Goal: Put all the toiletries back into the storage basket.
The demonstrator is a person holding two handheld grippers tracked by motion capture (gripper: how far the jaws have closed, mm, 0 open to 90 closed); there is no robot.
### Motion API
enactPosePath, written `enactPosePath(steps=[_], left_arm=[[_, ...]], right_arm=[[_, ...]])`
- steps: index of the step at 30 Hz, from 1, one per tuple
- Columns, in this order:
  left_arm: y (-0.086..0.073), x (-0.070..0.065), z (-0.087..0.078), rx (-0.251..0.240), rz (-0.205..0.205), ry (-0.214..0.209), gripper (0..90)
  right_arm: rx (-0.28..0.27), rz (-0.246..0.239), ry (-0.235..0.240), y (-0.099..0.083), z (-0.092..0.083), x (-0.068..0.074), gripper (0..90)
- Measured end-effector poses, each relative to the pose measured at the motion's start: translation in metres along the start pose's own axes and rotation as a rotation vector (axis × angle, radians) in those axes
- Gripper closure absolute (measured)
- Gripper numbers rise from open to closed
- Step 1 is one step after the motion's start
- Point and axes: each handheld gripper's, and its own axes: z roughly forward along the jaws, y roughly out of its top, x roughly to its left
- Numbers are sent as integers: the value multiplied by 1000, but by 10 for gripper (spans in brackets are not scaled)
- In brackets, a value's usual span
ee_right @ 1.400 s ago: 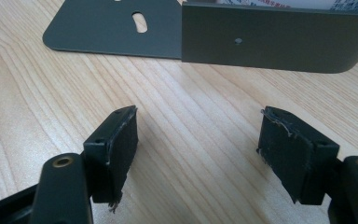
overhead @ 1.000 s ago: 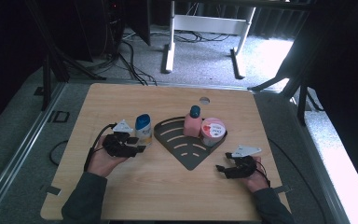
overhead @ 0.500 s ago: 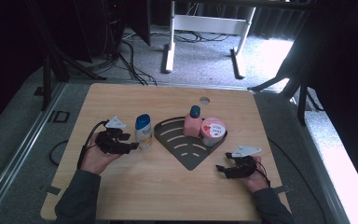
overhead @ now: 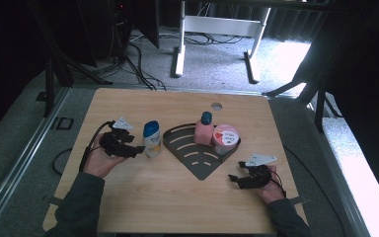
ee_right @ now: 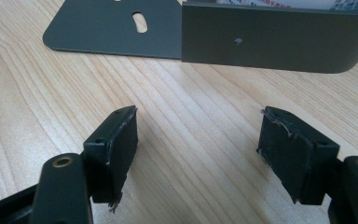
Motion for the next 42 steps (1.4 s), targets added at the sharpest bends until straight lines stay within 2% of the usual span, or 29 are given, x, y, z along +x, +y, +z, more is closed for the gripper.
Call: enactPosePath(steps=[8,18,42], left_arm=[[8,-1,2,15,22,6,363],[21,-4,12,46,55,3,362],[32,-2,34,128,103,-14,361]], right_arm=[[-1,-1,1,0,0,0,278],[0,0,1,0,0,0,278],[0,0,2,0,0,0,276]])
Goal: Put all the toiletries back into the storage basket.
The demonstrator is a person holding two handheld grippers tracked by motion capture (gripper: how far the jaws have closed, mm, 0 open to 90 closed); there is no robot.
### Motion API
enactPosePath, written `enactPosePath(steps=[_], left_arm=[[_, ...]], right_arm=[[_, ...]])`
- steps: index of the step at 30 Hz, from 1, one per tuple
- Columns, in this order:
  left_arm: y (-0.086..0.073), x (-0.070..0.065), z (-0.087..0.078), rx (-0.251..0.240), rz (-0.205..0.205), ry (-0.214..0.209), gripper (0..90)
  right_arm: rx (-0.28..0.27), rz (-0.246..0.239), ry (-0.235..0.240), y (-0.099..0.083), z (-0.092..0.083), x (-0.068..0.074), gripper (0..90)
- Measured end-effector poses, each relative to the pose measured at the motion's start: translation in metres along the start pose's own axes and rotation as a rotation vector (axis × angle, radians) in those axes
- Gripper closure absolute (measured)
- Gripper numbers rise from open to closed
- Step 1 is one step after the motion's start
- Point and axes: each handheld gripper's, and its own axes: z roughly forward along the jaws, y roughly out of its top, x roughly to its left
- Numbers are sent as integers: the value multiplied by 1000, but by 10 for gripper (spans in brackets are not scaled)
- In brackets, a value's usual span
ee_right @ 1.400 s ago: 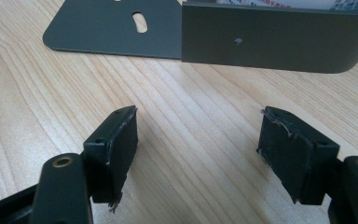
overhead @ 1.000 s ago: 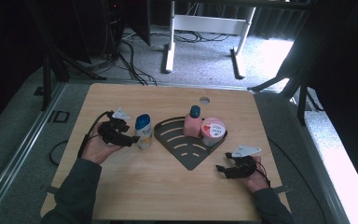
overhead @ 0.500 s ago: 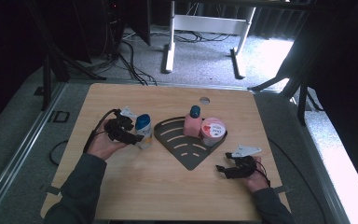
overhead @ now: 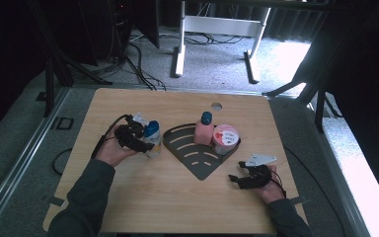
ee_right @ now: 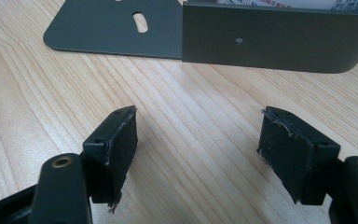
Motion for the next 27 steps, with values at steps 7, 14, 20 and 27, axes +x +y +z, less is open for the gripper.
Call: enactPosePath(steps=[7,14,20,27], left_arm=[[3,-1,2,19,14,8,361],[8,-2,3,34,30,16,361],[9,-2,6,47,34,21,362],[13,-4,6,58,42,28,362]], right_arm=[[0,0,0,0,0,0,276],[0,0,0,0,0,0,276],[0,0,0,0,0,0,276],[0,0,0,0,0,0,276]])
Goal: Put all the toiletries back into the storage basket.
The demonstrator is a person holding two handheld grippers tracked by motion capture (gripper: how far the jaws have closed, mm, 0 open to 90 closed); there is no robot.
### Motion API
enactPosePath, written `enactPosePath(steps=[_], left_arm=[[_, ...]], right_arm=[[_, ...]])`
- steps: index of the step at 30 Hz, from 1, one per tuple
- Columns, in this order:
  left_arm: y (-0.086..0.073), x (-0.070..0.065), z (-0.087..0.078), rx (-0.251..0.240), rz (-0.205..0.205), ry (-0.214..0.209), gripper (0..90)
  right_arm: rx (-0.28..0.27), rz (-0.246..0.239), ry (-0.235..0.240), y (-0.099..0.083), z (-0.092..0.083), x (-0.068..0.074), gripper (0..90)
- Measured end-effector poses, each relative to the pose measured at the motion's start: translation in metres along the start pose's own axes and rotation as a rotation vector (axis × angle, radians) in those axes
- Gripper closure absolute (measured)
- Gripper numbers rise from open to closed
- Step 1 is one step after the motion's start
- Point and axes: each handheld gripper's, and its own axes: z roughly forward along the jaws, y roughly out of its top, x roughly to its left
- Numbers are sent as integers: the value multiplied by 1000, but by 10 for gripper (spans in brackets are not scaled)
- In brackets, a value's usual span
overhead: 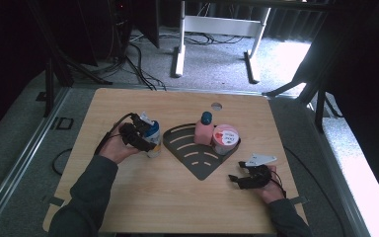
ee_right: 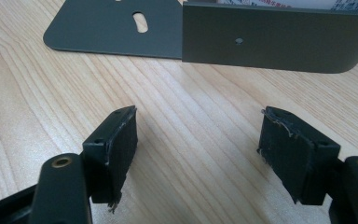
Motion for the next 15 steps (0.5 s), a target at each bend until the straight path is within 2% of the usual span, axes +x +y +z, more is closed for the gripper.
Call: enactPosePath(steps=[15], left_arm=[[7,-3,5,55,27,23,362]], right_arm=[[0,0,0,0,0,0,276]])
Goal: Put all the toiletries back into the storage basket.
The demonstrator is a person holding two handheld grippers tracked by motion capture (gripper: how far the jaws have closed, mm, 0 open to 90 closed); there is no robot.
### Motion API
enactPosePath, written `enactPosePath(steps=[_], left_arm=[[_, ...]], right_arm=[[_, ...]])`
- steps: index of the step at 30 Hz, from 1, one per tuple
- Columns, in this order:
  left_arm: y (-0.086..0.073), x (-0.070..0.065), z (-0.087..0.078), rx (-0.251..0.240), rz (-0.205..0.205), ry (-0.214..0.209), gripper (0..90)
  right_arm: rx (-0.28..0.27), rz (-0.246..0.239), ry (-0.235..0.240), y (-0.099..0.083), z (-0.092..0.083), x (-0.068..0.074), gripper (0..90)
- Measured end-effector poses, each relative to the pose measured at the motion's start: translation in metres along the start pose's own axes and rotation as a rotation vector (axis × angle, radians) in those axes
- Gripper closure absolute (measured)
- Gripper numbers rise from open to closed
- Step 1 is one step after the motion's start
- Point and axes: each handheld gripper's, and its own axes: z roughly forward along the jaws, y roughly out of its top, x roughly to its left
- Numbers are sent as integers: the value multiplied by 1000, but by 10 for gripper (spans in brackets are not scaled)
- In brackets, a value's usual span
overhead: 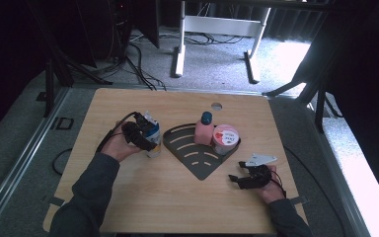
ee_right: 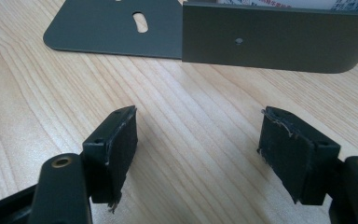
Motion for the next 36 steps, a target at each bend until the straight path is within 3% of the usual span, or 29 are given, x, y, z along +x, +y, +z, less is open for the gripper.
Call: enactPosePath(steps=[36], left_arm=[[11,-1,17,83,47,2,363]], right_arm=[[0,-1,0,0,0,0,275]])
